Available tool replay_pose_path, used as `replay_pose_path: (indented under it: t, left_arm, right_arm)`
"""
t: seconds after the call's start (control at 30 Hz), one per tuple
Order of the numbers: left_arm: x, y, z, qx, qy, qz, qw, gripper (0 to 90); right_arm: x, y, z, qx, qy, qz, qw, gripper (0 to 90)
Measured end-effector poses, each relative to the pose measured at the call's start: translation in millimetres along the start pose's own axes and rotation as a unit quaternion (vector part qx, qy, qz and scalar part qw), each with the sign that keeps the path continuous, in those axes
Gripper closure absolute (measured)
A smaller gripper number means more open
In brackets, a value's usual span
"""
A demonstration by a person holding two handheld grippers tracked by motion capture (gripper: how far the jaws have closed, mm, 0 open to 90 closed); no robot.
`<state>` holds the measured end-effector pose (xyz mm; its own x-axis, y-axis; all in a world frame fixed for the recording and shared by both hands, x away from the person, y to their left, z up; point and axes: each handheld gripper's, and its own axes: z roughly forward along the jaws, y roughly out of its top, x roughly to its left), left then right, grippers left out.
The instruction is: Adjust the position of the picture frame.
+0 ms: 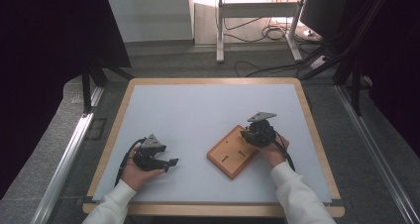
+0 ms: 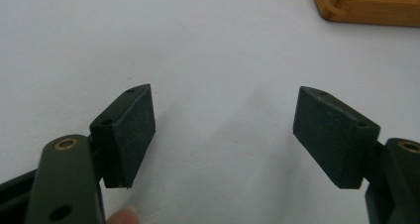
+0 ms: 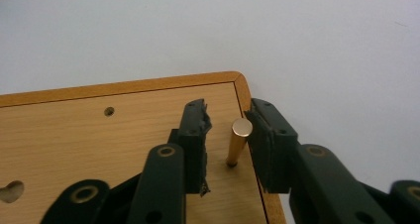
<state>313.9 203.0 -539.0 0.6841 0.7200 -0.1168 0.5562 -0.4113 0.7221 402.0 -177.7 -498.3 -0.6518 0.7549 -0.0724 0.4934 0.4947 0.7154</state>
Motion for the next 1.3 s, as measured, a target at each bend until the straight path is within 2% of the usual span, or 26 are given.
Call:
replay_pose_path:
  t: [0.07, 0.2, 0.37, 0.73, 0.77, 0.9, 1.03, 1.3]
  left_arm:
    - [0.3, -0.1, -0.3, -0.001, 0.000, 0.000, 1.0000, 24.3]
    - [0.6, -0.2, -0.5, -0.002, 0.000, 0.000, 1.0000, 24.3]
    - [0.5, -0.3, -1.2, -0.004, 0.001, -0.001, 1.0000, 24.3]
    - [1.0, -0.5, -1.3, -0.001, 0.000, -0.001, 1.0000, 24.3]
    - [0.9, -0.6, -1.8, -0.002, 0.000, -0.001, 1.0000, 24.3]
    - [1.4, -0.6, -2.6, -0.006, 0.000, -0.002, 1.0000, 24.3]
    - [1.5, -0.8, -2.3, -0.005, -0.001, -0.001, 1.0000, 24.3]
    - [0.8, -0.7, -1.9, -0.005, -0.001, -0.003, 1.0000, 24.3]
  right_arm:
    - [2.0, 0.8, 2.4, -0.001, -0.008, -0.006, 1.0000, 77.8]
    - [0.6, 0.4, 2.9, -0.001, -0.012, -0.007, 0.9999, 81.6]
    - [1.3, -1.9, 6.1, 0.005, -0.020, -0.012, 0.9997, 82.5]
    - [0.7, -2.6, 6.1, 0.003, -0.020, -0.013, 0.9997, 82.7]
    - [1.3, -3.1, 4.9, 0.006, -0.024, -0.015, 0.9996, 78.8]
    - [1.3, -3.6, 3.2, 0.007, -0.024, -0.013, 0.9996, 77.2]
    - [2.8, -4.8, 4.0, 0.006, -0.024, -0.011, 0.9996, 83.5]
    - [0.0, -5.5, 4.5, -0.002, -0.012, 0.001, 0.9999, 84.3]
